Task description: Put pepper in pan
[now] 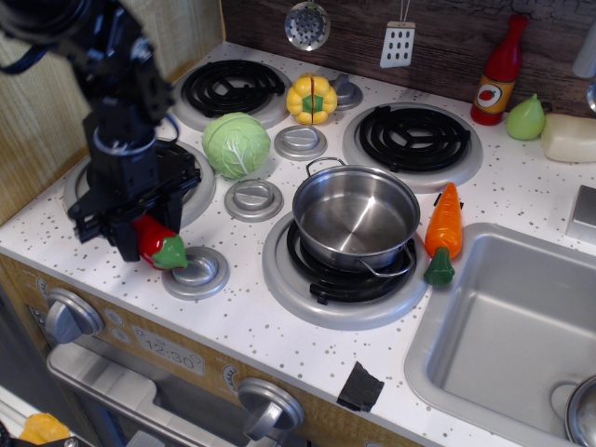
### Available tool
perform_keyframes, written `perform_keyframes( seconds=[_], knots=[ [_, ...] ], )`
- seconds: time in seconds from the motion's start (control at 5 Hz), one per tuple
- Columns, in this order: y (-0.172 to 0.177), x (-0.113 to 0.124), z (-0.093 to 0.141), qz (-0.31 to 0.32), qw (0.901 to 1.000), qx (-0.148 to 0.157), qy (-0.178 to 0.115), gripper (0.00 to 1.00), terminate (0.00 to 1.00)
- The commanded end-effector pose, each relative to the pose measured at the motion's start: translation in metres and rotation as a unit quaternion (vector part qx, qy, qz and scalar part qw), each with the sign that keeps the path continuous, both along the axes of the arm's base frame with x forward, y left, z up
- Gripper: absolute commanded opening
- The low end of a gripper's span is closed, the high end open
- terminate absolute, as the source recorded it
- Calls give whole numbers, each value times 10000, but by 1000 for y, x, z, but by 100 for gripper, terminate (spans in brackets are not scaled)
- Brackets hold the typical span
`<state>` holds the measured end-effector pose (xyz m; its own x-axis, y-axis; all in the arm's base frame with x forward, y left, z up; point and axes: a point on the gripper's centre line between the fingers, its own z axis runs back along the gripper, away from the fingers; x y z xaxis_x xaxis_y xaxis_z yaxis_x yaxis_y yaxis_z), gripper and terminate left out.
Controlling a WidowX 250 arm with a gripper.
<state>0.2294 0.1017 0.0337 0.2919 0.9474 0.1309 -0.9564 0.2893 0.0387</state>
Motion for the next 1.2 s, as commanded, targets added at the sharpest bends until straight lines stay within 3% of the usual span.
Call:
perform_keyframes(
  seconds=[0.0,0.2,0.4,0.6,0.8,1.0],
  knots=[
    [-33,11,61,243,9983,527,110,0,0],
    [-79,29,71,214,9977,617,198,0,0],
    [-104,54,71,-153,9993,327,138,0,0],
    [-112,74,61,-480,9981,327,-215,0,0],
    [-108,84,49,-842,9951,104,-499,100,0],
    [-108,84,49,-842,9951,104,-499,100,0]
  ],
)
